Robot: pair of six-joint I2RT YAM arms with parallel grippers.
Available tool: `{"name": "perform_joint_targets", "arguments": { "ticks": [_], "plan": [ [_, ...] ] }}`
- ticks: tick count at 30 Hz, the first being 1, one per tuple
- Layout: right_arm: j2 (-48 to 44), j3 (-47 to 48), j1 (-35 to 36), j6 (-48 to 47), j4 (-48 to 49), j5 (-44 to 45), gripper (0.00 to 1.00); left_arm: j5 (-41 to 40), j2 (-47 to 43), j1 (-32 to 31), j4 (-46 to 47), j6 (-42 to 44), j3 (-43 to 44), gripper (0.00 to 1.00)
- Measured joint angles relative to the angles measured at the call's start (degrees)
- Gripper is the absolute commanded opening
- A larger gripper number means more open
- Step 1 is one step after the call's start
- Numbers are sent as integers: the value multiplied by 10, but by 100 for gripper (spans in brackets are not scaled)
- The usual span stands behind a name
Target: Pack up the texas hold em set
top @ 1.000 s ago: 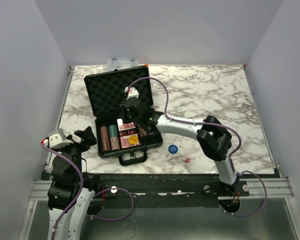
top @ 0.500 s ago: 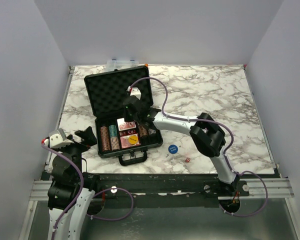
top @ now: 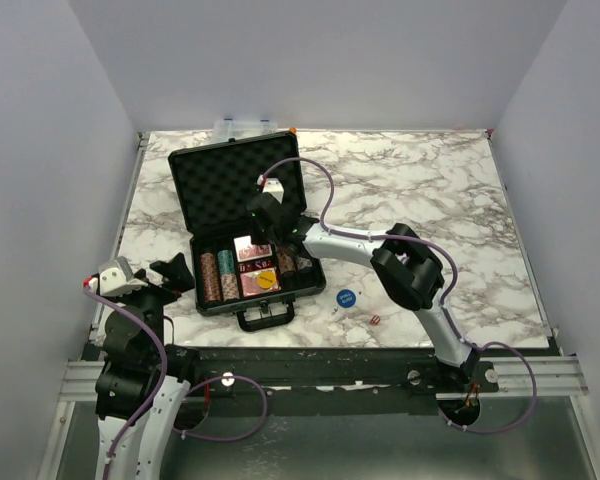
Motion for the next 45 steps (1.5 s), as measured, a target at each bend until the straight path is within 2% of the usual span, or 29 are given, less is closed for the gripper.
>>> {"name": "perform_joint_targets", "arguments": {
  "ticks": [23,36,45],
  "plan": [
    [5,-24,-3,12,9,-23,1,2,2,0,0,2,-3,99],
    [4,-47,-4,23,51,-32,1,2,5,0,1,2,-3,99],
    [-14,-51,-4,12,20,-59,1,2,12,0,2,2,-3,99]
  ]
}}
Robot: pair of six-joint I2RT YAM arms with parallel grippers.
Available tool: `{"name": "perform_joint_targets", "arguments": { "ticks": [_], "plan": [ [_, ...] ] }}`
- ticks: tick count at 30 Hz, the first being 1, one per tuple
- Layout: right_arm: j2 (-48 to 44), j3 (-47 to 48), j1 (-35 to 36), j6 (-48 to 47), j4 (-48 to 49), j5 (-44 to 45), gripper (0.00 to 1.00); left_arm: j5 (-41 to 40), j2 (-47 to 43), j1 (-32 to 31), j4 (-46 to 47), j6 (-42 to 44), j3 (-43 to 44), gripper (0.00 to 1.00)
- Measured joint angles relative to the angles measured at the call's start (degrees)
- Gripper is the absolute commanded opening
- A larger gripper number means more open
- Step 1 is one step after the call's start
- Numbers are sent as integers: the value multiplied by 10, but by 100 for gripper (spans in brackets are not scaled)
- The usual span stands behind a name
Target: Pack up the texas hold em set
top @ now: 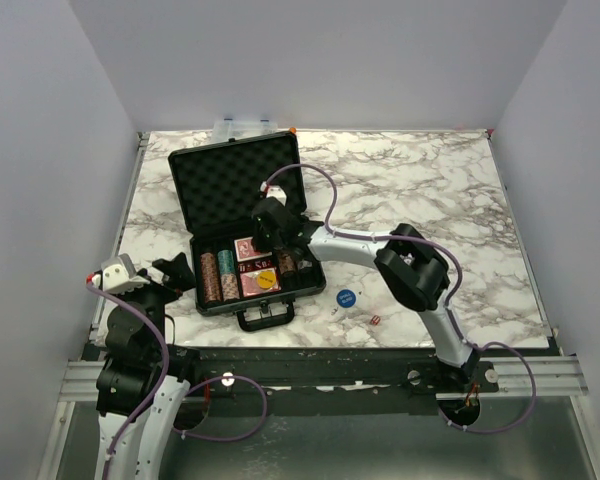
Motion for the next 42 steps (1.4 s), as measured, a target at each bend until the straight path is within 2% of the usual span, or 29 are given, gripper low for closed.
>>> {"name": "perform_joint_targets", "arguments": {
  "ticks": [16,20,25,27,31,33,36,37,42],
  "plan": [
    [-168,-13,0,-46,-51,-51,15,0,9,0,2,0,0,99],
    [-210,-47,0,-55,-61,-51,27,0,10,0,2,0,0,99],
    [-276,-118,0,-61,-81,-49,36,0,10,0,2,0,0,99],
    [-309,-149,0,-63,-91,-45,43,0,11,0,2,0,0,99],
    [-380,-201,0,-65,-110,-19,65,5,19,0,2,0,0,99],
    [-416,-223,0,-64,-122,3,80,7,23,0,2,0,0,99],
    [-477,-264,0,-70,-136,57,97,8,24,0,2,0,0,99],
    [-494,-276,0,-71,-141,78,100,8,24,0,3,0,0,99],
    [-562,-330,-5,-74,-188,195,100,9,24,0,3,0,0,99]
  ]
}}
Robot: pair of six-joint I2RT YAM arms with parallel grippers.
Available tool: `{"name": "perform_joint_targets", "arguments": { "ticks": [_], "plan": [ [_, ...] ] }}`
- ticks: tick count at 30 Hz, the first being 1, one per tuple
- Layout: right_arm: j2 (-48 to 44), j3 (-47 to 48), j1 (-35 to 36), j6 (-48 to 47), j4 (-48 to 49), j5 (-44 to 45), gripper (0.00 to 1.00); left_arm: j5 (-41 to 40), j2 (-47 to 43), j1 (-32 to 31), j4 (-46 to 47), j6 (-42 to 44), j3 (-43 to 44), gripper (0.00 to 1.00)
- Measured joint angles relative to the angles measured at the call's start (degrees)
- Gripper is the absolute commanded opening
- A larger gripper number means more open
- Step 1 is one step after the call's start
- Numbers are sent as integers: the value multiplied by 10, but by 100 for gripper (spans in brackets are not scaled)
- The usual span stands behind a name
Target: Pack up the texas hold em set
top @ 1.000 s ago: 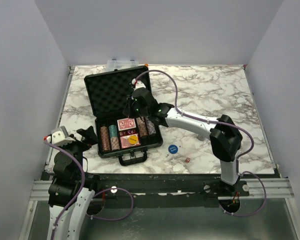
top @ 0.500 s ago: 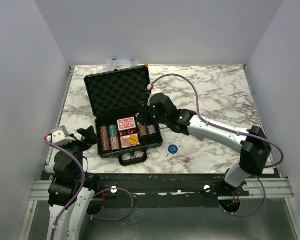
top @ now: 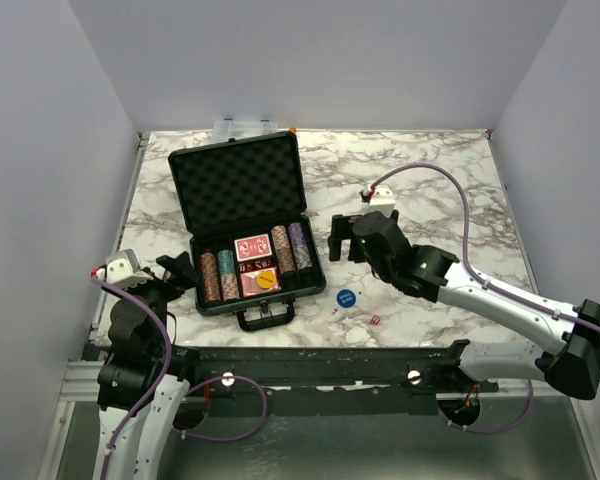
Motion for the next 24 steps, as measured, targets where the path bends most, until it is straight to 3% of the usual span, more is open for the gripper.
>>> {"name": "perform_joint_targets", "arguments": {
  "ticks": [4,11,16,24],
  "plan": [
    [-26,-31,-32,-2,-22,39,100,2,0,0,0,0,0,99],
    [-30,-53,-201,-1,-37,20,100,13,0,0,0,0,0,99],
    [-26,-67,-221,16,-42,13,98,35,1,0,0,4,0,99],
    [-15,-127,-252,47,-46,-9,80,60,16,0,3,7,0,99]
  ]
}}
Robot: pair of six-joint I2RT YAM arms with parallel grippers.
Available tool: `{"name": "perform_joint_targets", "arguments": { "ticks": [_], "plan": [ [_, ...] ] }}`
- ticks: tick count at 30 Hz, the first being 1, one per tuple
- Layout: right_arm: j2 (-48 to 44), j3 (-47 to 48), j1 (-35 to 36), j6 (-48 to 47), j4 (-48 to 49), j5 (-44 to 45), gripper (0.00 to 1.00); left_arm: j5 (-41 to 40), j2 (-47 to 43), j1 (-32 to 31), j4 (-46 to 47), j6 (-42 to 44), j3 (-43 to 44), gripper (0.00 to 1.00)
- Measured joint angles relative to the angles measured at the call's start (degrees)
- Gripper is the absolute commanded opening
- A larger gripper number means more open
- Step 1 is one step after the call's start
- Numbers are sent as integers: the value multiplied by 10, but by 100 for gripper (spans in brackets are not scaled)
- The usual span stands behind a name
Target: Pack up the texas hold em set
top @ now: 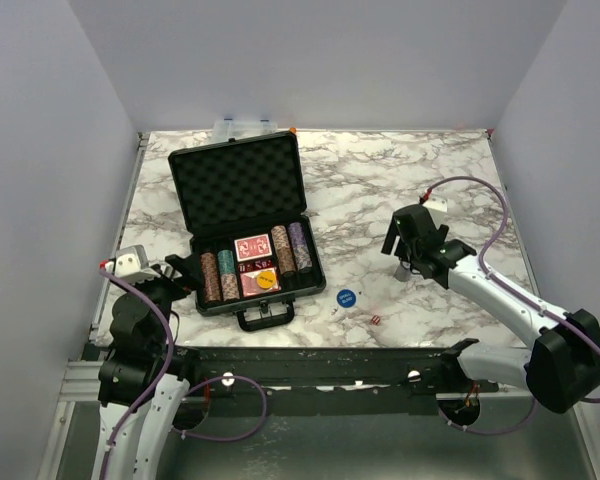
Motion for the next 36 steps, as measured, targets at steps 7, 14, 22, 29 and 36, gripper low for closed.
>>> {"name": "perform_joint_targets", "arguments": {
  "ticks": [7,14,22,29,36],
  "plan": [
    [7,-20,0,23,0,-9,75,12,8,0,4,0,0,99],
    [26,-31,0,39,-1,-9,77,18,9,0,5,2,0,99],
    [29,-41,0,54,0,-14,71,20,9,0,5,2,0,99],
    [35,-47,-1,58,-1,-21,57,20,9,0,5,2,0,99],
    [44,-47,-1,58,1,-22,34,20,9,0,5,2,0,99]
  ]
}}
